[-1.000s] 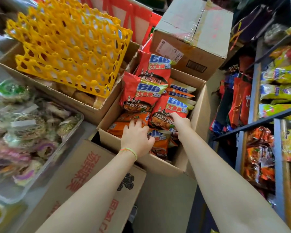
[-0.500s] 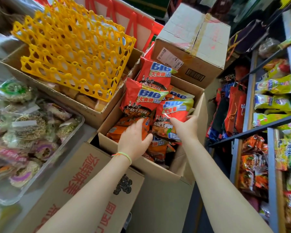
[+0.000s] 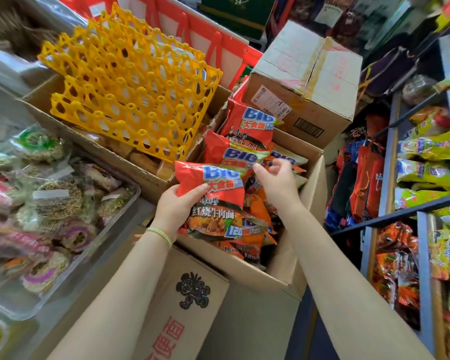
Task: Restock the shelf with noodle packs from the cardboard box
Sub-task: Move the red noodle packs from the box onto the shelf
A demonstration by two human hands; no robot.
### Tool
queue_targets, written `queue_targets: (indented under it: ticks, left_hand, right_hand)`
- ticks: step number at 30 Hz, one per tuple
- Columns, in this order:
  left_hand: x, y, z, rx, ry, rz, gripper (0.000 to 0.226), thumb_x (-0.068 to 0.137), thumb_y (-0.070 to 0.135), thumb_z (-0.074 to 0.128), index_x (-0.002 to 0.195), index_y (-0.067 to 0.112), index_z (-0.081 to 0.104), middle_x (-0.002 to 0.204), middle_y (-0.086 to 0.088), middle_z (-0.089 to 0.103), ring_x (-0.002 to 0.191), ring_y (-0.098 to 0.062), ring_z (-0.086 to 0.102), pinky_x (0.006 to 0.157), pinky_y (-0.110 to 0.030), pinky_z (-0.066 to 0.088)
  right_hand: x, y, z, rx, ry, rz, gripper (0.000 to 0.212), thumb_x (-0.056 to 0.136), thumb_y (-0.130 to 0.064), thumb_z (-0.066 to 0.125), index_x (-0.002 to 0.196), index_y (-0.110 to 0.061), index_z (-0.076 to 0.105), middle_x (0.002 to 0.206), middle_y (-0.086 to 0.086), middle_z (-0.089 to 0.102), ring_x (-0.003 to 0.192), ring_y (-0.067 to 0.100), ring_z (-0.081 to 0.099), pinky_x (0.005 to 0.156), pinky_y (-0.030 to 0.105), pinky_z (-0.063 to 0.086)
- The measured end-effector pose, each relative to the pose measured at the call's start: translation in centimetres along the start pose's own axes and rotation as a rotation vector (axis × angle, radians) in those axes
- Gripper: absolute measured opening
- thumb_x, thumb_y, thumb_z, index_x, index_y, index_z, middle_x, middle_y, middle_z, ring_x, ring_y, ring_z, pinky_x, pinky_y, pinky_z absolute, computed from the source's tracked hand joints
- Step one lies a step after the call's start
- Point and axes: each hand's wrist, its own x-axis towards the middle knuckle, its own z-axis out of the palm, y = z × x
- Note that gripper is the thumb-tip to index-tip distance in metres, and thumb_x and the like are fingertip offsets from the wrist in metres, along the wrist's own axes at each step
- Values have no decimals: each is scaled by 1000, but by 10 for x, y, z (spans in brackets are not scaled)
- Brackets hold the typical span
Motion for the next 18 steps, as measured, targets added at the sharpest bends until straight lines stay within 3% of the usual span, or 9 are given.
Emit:
queue_targets:
  ticks: [2, 5, 8, 11, 15, 18]
  left_hand:
    - [1, -5, -2, 34, 87, 17, 37, 80, 33, 81, 108, 13, 69, 95, -5, 77, 83, -18, 75, 70, -33, 61]
    - [4, -5, -1, 74, 111, 23, 41, 78, 37, 81, 109, 14, 69, 96, -2, 76, 84, -16, 75, 72, -32, 61]
    - [6, -5, -2, 85, 98, 21, 44, 78, 41, 81, 111, 15, 68, 99, -3, 77, 86, -18, 75, 78, -36, 62]
    - [5, -6, -3, 80, 95, 37, 42, 80, 39, 79, 111, 14, 67, 98, -3, 76, 83, -15, 75, 68, -28, 60]
    - [3, -6, -2, 76, 92, 62, 35, 82, 38, 78, 107, 16, 66, 93, 1, 76, 77, -9, 74, 60, -21, 56]
    - [4, -9, -3, 74, 97, 73, 35, 81, 38, 78, 107, 16, 68, 95, 0, 76, 82, -13, 75, 68, -28, 60]
  right_hand:
    - [21, -4, 5, -193, 83, -176, 68, 90, -30, 69, 147, -19, 34, 146, 3, 41, 131, 17, 43, 107, 38, 43]
    - [40, -10, 20, -523, -5, -283, 76, 89, -21, 69, 153, -22, 27, 156, 3, 33, 145, 22, 28, 116, 49, 32]
    - [46, -9, 30, -827, -11, -232, 69, 89, -21, 69, 149, -24, 34, 146, 7, 44, 136, 29, 37, 110, 50, 36]
    - [43, -2, 31, -1008, 28, -237, 48, 92, -17, 62, 138, -22, 50, 134, 9, 50, 130, 31, 40, 106, 50, 32]
    - [37, 6, 26, -927, 37, -291, 34, 91, -17, 59, 125, -19, 63, 124, 8, 52, 124, 30, 45, 106, 48, 33]
    - [27, 5, 14, -663, 64, -338, 28, 90, -20, 64, 117, -14, 68, 121, 5, 55, 118, 25, 51, 98, 38, 44]
